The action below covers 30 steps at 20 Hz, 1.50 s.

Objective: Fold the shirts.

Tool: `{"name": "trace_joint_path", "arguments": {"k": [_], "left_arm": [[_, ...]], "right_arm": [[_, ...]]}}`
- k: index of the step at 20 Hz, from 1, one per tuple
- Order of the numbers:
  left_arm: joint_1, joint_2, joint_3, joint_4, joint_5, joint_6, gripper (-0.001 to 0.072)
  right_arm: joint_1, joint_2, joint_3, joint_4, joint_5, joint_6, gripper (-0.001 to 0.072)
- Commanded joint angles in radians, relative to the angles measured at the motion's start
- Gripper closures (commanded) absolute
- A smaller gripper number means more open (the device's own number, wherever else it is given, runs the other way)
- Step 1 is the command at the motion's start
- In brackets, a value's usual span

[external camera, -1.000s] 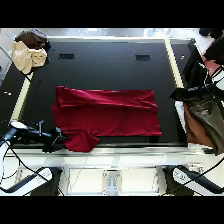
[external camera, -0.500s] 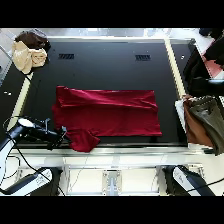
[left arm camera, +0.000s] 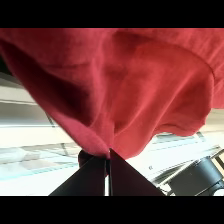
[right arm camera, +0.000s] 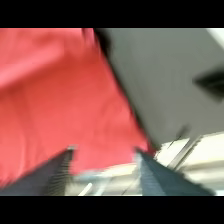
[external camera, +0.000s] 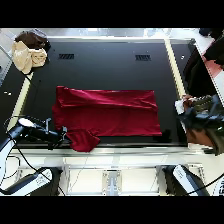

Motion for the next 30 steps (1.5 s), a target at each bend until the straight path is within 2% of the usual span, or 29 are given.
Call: {"name": "trace_joint_path", "arguments": {"k": [1, 3, 6, 10, 13, 14, 17, 18, 19, 20, 21, 22, 25, 28, 30], "left_arm": [[0.000, 0.001, 0.000, -0.035, -0.001, 0.032, 0.0696], [0.000, 0.001, 0.000, -0.067, 0.004, 0.036, 0.0696], [0.000, 0.001, 0.000, -0.084, 0.006, 0.055, 0.0696], [0.000, 0.000, 0.000, -0.084, 0.018, 0.055, 0.0696], [0.000, 0.000, 0.000, -0.084, 0.025, 0.055, 0.0696], [0.000, 0.000, 0.000, -0.084, 0.025, 0.055, 0.0695], [0.000, 0.000, 0.000, -0.084, 0.030, 0.055, 0.0696], [0.000, 0.000, 0.000, -0.084, 0.031, 0.055, 0.0696], [0.000, 0.000, 0.000, -0.084, 0.031, 0.055, 0.0695], [0.000, 0.000, 0.000, -0.084, 0.032, 0.055, 0.0696], [0.000, 0.001, 0.000, -0.085, 0.032, 0.071, 0.0696], [0.000, 0.001, 0.000, -0.088, 0.032, 0.100, 0.0696], [0.003, 0.023, 0.028, -0.087, -0.009, 0.138, 0.0696], [0.049, 0.132, 0.070, -0.088, -0.053, 0.148, 0.0696], [0.114, 0.248, 0.086, -0.087, -0.066, 0.148, 0.0696]], "right_arm": [[0.027, -0.100, -0.209, 0.117, 0.005, -0.023, 0.0224], [0.050, -0.127, -0.237, 0.116, -0.036, -0.010, 0.0225], [0.092, -0.129, -0.241, 0.096, -0.097, 0.105, 0.0276], [0.107, -0.129, -0.243, 0.011, -0.134, 0.171, 0.0276], [0.107, -0.129, -0.243, 0.048, -0.199, 0.174, 0.0286], [0.107, -0.129, -0.243, 0.063, -0.219, 0.173, 0.0335], [0.107, -0.129, -0.243, 0.090, -0.257, 0.173, 0.0343], [0.107, -0.130, -0.243, 0.093, -0.256, 0.173, 0.0390], [0.107, -0.136, -0.243, 0.100, -0.254, 0.171, 0.0569], [0.107, -0.144, -0.243, 0.108, -0.255, 0.160, 0.0649], [0.107, -0.150, -0.243, 0.119, -0.257, 0.142, 0.0660], [0.107, -0.156, -0.243, 0.142, -0.251, 0.113, 0.0695], [0.107, -0.146, -0.212, 0.199, -0.127, -0.039, 0.0695], [0.107, -0.071, -0.117, 0.126, 0.006, -0.042, 0.0696], [0.107, 0.002, -0.045, 0.054, 0.067, -0.006, 0.0697]]}}
